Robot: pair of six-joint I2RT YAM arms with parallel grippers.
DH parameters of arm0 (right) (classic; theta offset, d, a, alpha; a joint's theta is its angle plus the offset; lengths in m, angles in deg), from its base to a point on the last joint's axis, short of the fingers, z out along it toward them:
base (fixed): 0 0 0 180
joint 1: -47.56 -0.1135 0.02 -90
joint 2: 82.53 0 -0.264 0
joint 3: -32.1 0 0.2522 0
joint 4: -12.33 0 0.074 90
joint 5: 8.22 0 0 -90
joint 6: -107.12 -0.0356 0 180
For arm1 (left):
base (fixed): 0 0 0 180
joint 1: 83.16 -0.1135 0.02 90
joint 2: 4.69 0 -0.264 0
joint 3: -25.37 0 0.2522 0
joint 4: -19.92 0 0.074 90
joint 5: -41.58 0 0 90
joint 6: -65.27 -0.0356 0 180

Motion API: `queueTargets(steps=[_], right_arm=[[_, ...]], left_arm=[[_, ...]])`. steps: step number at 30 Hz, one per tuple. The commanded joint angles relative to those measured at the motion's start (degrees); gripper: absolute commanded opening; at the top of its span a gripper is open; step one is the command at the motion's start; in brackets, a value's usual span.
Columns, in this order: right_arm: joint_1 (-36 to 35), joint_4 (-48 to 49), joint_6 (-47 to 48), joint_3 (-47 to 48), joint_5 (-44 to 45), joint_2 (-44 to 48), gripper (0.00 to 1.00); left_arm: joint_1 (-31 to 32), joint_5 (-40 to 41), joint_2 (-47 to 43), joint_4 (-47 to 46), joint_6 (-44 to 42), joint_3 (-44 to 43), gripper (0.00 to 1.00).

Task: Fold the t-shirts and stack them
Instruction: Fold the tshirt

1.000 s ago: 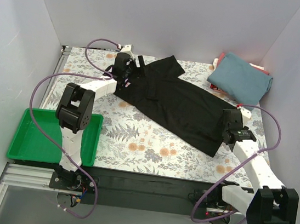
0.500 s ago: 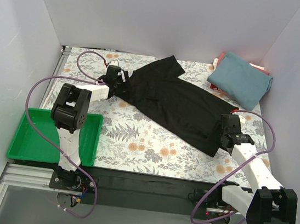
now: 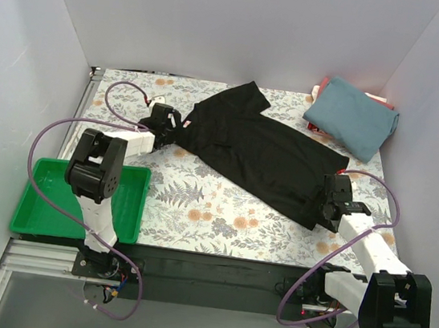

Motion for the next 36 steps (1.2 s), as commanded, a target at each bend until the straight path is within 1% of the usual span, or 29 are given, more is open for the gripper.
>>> queueTargets(steps=[1, 7, 10, 12, 13, 16, 17, 19, 20, 21, 22, 23, 24, 25, 26, 28, 36], right_arm=[[0.96, 0.98, -0.51, -1.05, -1.83, 0.39, 0.75], [1.75, 3.09, -0.78, -2.63, -5.08, -0.84, 0.74], [1.84, 3.88, -1.13, -3.34, -5.87, -1.19, 0.72], [1.93, 4.24, -1.48, -3.69, -7.01, -1.28, 0.67], [1.92, 4.33, -1.57, -3.87, -7.02, -1.37, 0.67], [1.92, 4.50, -2.01, -4.39, -6.67, -1.28, 0.61], [1.92, 4.41, -2.01, -4.57, -6.75, -1.28, 0.56], [1.84, 4.33, -2.27, -4.66, -7.02, -1.02, 0.48], [1.92, 4.33, -2.27, -4.83, -6.93, -0.76, 0.40], [1.92, 4.15, -2.36, -4.83, -6.76, -0.32, 0.36], [1.92, 3.98, -2.27, -4.83, -6.49, -0.23, 0.33], [1.92, 3.54, -2.27, -4.75, -5.97, -0.14, 0.26], [1.92, 3.27, -2.19, -4.66, -5.79, 0.21, 0.22], [1.92, 3.01, -2.10, -4.48, -5.53, 0.39, 0.18], [1.92, 2.83, -1.92, -4.57, -5.18, 0.39, 0.10], [1.92, 1.87, -1.92, -4.31, -4.39, 0.83, 0.01], [1.92, -1.21, -1.75, -3.34, -2.36, 2.76, 0.01]], left_arm=[[-0.09, 2.48, -4.95, 0.07, 0.73, 0.99, 0.77], [-0.09, -0.68, -3.01, -0.98, 1.43, 0.73, 0.73], [-0.09, -1.92, -2.75, -1.86, 1.87, 0.56, 0.67], [-0.09, -4.19, -3.01, -2.39, 2.31, 0.91, 0.64], [-0.09, -4.20, -3.10, -2.74, 2.66, 1.17, 0.63], [-0.09, -5.52, -3.36, -4.06, 2.92, 2.22, 0.58], [-0.09, -6.13, -3.28, -4.15, 3.10, 2.31, 0.57], [-0.09, -6.75, -3.10, -4.67, 3.19, 2.66, 0.49], [-0.09, -7.01, -3.01, -5.02, 3.27, 2.84, 0.46], [-0.09, -6.93, -2.67, -5.20, 3.36, 2.75, 0.42], [-0.09, -6.67, -2.40, -5.20, 3.36, 2.67, 0.33], [-0.09, -6.49, -2.14, -5.03, 3.45, 2.40, 0.29], [-0.09, -5.79, -1.53, -4.77, 3.36, 2.31, 0.22], [-0.09, -5.26, -1.34, -4.50, 3.28, 1.96, 0.09], [-0.09, -4.74, -1.08, -4.15, 3.28, 1.70, 0.00], [-0.09, -2.98, -0.90, -3.45, 2.75, 1.26, 0.00], [-0.09, 1.76, -2.92, -2.13, 2.22, 2.49, 0.00]])
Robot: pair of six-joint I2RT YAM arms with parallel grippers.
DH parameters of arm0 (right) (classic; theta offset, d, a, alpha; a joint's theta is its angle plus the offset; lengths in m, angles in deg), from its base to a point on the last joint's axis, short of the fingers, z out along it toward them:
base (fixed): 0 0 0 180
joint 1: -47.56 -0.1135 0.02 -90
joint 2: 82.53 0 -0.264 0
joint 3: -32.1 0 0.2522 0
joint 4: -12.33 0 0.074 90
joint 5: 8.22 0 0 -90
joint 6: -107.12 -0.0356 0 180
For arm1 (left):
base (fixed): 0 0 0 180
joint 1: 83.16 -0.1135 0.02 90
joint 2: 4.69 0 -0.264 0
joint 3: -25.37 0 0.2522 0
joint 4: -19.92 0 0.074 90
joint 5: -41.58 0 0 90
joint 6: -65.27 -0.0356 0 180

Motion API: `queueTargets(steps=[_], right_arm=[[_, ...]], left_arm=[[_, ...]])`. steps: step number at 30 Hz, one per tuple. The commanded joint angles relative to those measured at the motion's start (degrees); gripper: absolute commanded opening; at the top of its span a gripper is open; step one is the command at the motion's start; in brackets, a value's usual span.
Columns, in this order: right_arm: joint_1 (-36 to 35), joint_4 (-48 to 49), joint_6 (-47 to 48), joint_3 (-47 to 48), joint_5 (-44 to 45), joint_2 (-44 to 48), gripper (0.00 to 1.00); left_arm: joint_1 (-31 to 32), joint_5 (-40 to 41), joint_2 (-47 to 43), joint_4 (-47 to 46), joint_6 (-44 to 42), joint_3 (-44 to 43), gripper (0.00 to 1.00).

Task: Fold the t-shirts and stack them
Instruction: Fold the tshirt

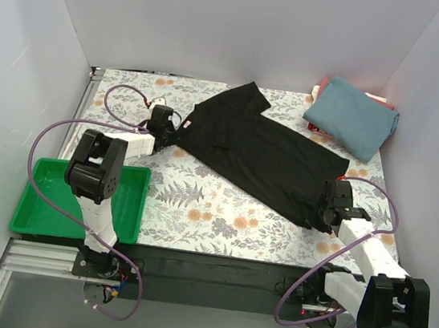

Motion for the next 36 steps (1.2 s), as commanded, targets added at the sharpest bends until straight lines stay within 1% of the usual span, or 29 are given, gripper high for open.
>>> queueTargets(steps=[1, 3, 5, 6, 7, 8, 9, 10, 12, 13, 14, 16, 20, 22, 23, 24, 25, 28, 29, 30, 36], right_arm=[[0.09, -3.20, 0.35, 0.57, 2.80, 1.69, 0.01], [0.09, -3.29, 0.27, 0.57, 2.80, 2.22, 0.01], [0.09, -3.29, 0.27, 0.83, 2.80, 2.13, 0.01], [0.09, -3.38, 0.27, 0.92, 2.71, 2.04, 0.01], [0.09, -3.29, 0.53, 1.10, 2.45, 2.04, 0.03], [0.09, -3.46, 0.62, 1.53, 2.36, 1.96, 0.07], [0.09, -3.64, 0.79, 1.71, 2.27, 1.95, 0.13], [0.09, -3.82, 1.14, 1.89, 2.01, 2.04, 0.28], [0.09, -4.60, 1.67, 2.76, 1.83, 2.57, 0.44], [0.09, -5.22, 1.85, 3.20, 2.62, 2.92, 0.57], [0.09, -6.18, 1.85, 3.64, 2.71, 3.70, 0.60], [0.09, -6.37, 2.02, 4.79, 2.10, 5.02, 0.65], [0.09, -5.23, 2.28, 7.25, 0.34, 8.45, 0.67], [0.00, -1.64, 2.99, 7.69, -2.11, 8.98, 0.67], [0.00, -0.32, 3.34, 7.69, -2.91, 9.25, 0.67], [0.00, 2.40, 3.34, 7.60, -4.57, 9.25, 0.67], [0.00, 3.47, 3.43, 7.60, -5.45, 9.16, 0.67], [-0.26, 6.72, 4.04, 7.69, -7.39, 7.58, 0.67], [-0.26, 7.25, 4.22, 7.60, -7.40, 6.71, 0.67], [-0.26, 7.52, 4.48, 7.60, -9.14, 6.44, 0.67], [-0.61, 9.89, 6.33, 7.25, -10.03, 6.26, 0.67]], left_arm=[[-0.13, 5.00, -2.40, 0.98, -1.04, 0.39, 0.00], [-0.13, 4.57, -3.28, 0.98, -1.04, 1.09, 0.00], [-0.13, 2.03, -3.89, 0.98, -1.12, 1.36, 0.00], [-0.13, 1.33, -4.16, 1.06, -0.95, 1.62, 0.03], [-0.05, 0.54, -4.51, 1.07, -0.86, 1.80, 0.09], [-0.04, 0.09, -5.38, 1.24, -0.60, 2.15, 0.16], [-0.04, 0.26, -5.83, 1.59, -0.60, 2.67, 0.33], [-0.04, 0.44, -6.35, 1.94, -0.60, 2.68, 0.39], [-0.04, 1.23, -7.76, 3.87, -0.60, 2.50, 0.52], [-0.04, 1.14, -8.37, 5.36, -0.68, 2.50, 0.63], [-0.04, 1.32, -9.86, 5.98, -0.86, 2.59, 0.67], [0.04, 1.84, -11.97, 6.16, -0.95, 3.55, 0.69], [1.53, 3.86, -18.29, 5.11, -1.56, 4.70, 0.69], [3.20, 2.91, -19.36, 4.49, -1.83, 5.22, 0.68], [3.99, 2.29, -19.54, 1.88, -1.83, 5.49, 0.66], [5.65, 1.59, -19.28, 1.25, -1.65, 5.40, 0.65], [6.54, -0.16, -18.75, 0.81, -1.56, 5.05, 0.65], [10.32, -2.01, -15.42, -0.16, -0.69, 3.12, 0.65], [11.02, -3.50, -13.23, -0.69, -0.42, 2.59, 0.65], [12.07, -4.47, -12.08, -0.95, -0.07, 1.46, 0.64], [14.02, -8.08, -3.56, -2.63, 0.99, -3.29, 0.64]])
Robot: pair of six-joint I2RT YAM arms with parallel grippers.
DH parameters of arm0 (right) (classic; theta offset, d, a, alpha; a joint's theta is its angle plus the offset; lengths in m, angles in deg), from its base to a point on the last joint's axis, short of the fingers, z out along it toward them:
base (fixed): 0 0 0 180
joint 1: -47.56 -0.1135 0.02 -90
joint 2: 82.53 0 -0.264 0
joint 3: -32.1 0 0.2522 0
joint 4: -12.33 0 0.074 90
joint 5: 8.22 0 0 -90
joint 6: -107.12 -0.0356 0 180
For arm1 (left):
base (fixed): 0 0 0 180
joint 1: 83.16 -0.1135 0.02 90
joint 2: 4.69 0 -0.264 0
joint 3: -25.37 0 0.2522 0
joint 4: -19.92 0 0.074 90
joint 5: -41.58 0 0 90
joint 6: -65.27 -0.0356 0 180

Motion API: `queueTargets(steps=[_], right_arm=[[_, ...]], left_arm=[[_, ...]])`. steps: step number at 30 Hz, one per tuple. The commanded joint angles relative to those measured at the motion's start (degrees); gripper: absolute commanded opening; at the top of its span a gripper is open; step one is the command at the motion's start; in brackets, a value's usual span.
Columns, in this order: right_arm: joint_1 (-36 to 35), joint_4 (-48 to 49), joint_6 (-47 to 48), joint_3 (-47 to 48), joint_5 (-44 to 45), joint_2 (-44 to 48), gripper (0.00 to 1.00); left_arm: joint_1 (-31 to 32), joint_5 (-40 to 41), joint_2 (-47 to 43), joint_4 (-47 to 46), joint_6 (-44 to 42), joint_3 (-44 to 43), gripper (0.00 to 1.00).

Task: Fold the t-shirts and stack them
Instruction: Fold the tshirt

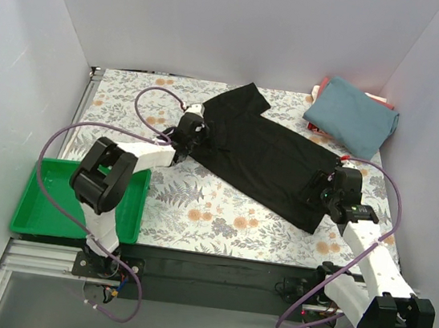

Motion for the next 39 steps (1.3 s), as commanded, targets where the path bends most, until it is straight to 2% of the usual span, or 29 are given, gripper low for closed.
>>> queueTargets(steps=[1, 22, 31, 39], right_arm=[[-0.18, 4.21, 2.18, 1.55, -1.66, 0.86, 0.67], [-0.35, 6.50, 6.31, 2.52, -5.00, -3.27, 0.68], [-0.35, 6.50, 6.49, 1.99, -4.74, -2.65, 0.67], [-0.26, 6.41, 6.31, 1.55, -5.35, -2.39, 0.68]], left_arm=[[0.14, -3.10, 3.09, -1.12, 0.50, -4.13, 0.64], [2.86, -2.05, 11.10, -0.24, 2.09, -11.34, 0.63], [5.23, 5.41, 11.90, 2.48, 0.60, -13.36, 0.63], [6.11, 4.28, 13.21, 1.70, 0.68, -14.67, 0.63]])
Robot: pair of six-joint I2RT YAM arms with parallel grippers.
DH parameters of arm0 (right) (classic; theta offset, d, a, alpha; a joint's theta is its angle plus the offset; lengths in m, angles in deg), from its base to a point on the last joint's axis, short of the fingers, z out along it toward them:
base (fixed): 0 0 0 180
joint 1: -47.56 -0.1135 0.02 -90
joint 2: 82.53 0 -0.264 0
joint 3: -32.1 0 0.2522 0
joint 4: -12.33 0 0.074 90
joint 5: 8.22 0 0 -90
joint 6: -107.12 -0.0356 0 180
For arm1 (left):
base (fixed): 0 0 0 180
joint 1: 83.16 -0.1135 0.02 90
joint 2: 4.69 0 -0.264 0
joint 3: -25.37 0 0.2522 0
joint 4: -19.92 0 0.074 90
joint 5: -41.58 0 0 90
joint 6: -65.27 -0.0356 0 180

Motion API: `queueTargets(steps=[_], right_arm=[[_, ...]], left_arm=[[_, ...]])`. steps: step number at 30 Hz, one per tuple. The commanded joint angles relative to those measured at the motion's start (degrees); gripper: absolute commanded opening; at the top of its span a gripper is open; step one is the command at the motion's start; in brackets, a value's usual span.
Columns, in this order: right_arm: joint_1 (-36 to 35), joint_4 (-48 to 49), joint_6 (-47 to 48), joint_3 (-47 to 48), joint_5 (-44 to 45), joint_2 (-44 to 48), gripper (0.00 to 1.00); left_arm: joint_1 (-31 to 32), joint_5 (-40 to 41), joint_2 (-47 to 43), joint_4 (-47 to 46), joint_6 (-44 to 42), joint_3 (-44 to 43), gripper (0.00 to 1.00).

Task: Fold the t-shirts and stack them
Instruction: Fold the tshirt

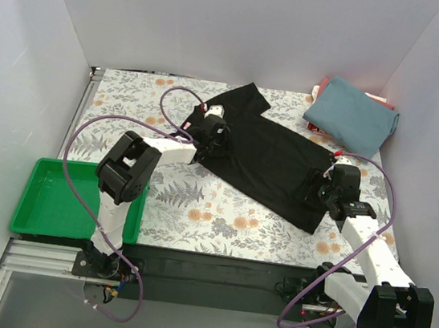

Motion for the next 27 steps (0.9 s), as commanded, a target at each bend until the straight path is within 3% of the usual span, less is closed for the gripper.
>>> queueTargets(steps=[1, 27], right_arm=[[-0.18, 1.60, 0.78, 1.35, -0.76, 1.02, 0.68], [-0.18, 0.28, 0.17, -1.02, -0.32, 4.36, 0.68]], left_arm=[[0.61, 0.85, 0.64, -0.38, -0.81, -2.94, 0.63], [5.35, -1.79, 8.74, -4.60, -4.41, -15.15, 0.63]])
